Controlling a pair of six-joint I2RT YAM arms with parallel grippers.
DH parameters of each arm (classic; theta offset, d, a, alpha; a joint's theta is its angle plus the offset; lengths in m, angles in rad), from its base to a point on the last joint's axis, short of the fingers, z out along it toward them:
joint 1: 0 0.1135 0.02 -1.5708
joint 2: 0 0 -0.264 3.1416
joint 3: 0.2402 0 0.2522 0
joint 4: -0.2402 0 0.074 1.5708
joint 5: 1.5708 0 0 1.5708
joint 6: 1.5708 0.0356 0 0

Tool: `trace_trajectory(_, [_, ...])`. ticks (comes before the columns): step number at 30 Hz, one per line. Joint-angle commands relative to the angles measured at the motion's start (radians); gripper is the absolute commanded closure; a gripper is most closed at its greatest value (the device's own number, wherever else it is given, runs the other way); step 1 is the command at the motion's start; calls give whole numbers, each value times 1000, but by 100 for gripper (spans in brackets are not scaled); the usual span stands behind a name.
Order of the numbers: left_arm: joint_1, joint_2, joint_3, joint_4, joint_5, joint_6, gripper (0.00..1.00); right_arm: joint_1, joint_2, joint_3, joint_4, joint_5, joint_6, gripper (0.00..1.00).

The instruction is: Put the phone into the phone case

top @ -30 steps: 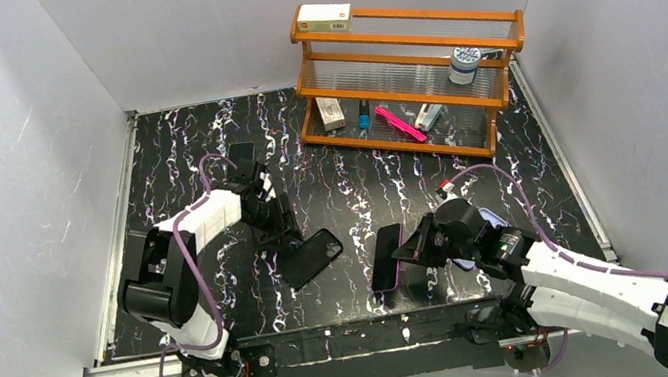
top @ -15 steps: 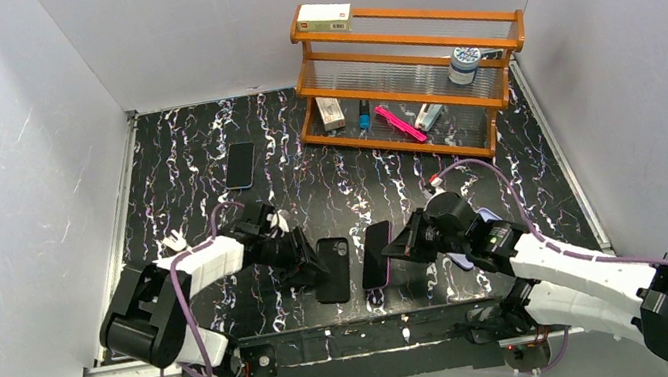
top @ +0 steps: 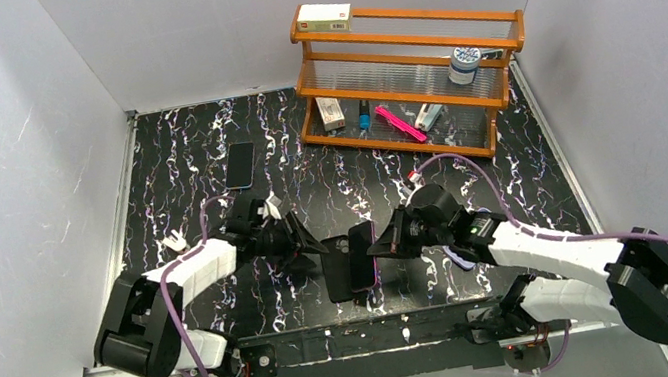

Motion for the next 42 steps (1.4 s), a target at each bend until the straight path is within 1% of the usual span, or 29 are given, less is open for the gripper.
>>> trace_trajectory(1, [57,-42,39,-66,6,69,48,3,68,79,146,-71,-34,99])
trace_trajectory(5, [60,-24,14,-17,36,63,49,3,165,120,163,-117,-57,99])
trace_trajectory(8, [60,-28,0,2,42,71,51,3,222,139,180,-141,-69,99])
trace_trajectory(12, [60,-28,-15,16,40,77,52,2,277,149,209,-163,-75,99])
trace_trajectory(20, [60,-3,-88,121,58,36,57,3,369,141,257,-198,-86,99])
trace_trajectory(23, [59,21,-102,154,62,31,58,3,403,153,233,-211,-108,99])
trace_trajectory(28, [50,67,-114,199,88,20,61,3,415,126,251,-203,-104,99])
trace_trajectory(34, [34,71,-126,231,93,12,64,3,437,112,268,-200,-96,99])
trace_trajectory(42, [-1,84,-179,328,95,-42,66,2,466,87,311,-175,-68,99])
